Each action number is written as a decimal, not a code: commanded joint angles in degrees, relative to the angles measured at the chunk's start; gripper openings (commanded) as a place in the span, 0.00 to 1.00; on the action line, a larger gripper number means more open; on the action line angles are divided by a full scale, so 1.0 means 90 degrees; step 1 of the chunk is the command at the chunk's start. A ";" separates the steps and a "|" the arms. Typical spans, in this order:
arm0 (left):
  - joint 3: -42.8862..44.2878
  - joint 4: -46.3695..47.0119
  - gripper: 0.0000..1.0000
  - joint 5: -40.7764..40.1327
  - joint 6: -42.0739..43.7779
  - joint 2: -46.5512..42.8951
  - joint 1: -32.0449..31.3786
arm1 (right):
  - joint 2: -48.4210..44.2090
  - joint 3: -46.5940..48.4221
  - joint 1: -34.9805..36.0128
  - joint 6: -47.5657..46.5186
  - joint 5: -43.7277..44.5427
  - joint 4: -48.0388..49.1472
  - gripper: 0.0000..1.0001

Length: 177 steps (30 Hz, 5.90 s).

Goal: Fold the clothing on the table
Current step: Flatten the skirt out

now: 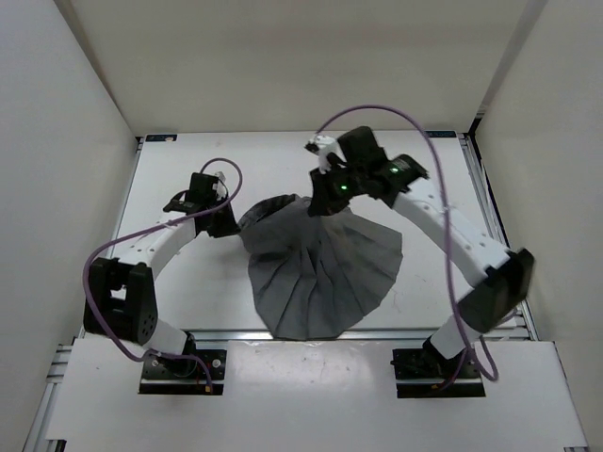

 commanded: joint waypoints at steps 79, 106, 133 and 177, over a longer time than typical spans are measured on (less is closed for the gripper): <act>-0.0820 0.0570 0.23 0.1618 -0.0231 -0.1136 0.1292 | -0.2635 -0.1031 0.0733 0.0389 -0.1292 0.2456 0.00; -0.1170 0.1445 0.38 0.3256 -0.1058 -0.1643 0.0464 | -0.0978 -0.3121 -0.2683 0.1834 0.1892 0.0486 0.00; -0.2441 0.4768 0.43 0.0856 -0.4000 0.0290 -0.1763 | -0.1017 -0.2720 -0.2478 0.1434 0.1980 -0.0091 0.00; 0.0420 0.3744 0.00 0.2664 -0.3249 -0.0119 0.0365 | -0.1172 -0.0952 -0.3202 0.1024 0.1998 -0.0169 0.00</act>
